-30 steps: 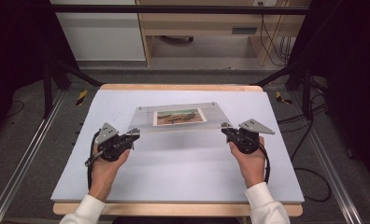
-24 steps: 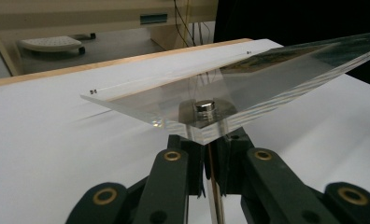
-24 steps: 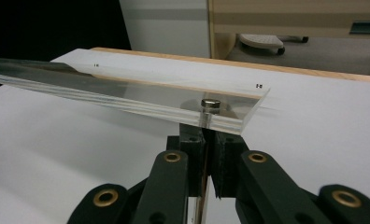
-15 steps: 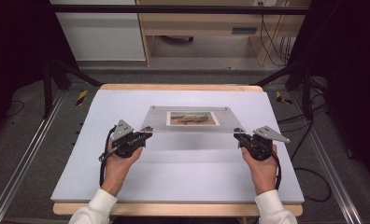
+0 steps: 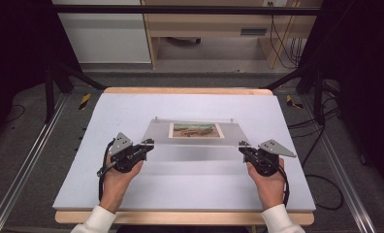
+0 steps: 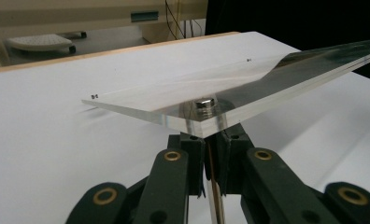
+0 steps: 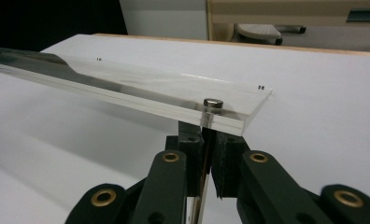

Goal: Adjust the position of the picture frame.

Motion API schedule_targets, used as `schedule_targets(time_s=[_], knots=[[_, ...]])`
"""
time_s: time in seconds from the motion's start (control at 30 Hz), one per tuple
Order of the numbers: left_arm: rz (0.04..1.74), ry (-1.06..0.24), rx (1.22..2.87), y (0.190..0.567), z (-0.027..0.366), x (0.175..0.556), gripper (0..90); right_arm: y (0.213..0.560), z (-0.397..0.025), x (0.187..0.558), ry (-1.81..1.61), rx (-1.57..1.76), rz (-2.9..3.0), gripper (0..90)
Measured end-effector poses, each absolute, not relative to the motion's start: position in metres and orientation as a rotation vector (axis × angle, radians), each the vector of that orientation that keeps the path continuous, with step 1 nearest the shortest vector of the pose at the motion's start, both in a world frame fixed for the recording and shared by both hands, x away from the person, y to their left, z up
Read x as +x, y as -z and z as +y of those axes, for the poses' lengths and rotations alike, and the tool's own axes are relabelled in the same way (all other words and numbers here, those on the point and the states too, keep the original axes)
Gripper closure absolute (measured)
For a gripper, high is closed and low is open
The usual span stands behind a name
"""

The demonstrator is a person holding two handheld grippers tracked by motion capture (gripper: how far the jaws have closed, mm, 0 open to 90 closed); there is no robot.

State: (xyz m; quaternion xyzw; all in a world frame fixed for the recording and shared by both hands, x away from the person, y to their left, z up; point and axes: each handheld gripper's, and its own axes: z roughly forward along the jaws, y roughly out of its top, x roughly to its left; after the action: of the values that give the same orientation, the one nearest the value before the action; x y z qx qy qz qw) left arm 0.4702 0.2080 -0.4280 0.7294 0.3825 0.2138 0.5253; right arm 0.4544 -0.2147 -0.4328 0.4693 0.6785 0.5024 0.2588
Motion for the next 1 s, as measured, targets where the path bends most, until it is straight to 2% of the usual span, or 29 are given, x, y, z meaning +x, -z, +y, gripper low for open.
schedule_targets(time_s=[0.2,0.7,1.0], knots=[[0.928,-0.514,1.762,0.439,0.210,0.461,81.9,0.441,-0.211,0.446,-1.330,1.252,1.859,83.5],[0.996,-0.435,1.948,0.465,0.208,0.453,83.1,0.469,-0.209,0.434,-1.233,1.352,2.004,84.9],[1.011,-0.430,1.974,0.470,0.208,0.454,83.2,0.475,-0.207,0.434,-1.205,1.364,2.047,84.9]])
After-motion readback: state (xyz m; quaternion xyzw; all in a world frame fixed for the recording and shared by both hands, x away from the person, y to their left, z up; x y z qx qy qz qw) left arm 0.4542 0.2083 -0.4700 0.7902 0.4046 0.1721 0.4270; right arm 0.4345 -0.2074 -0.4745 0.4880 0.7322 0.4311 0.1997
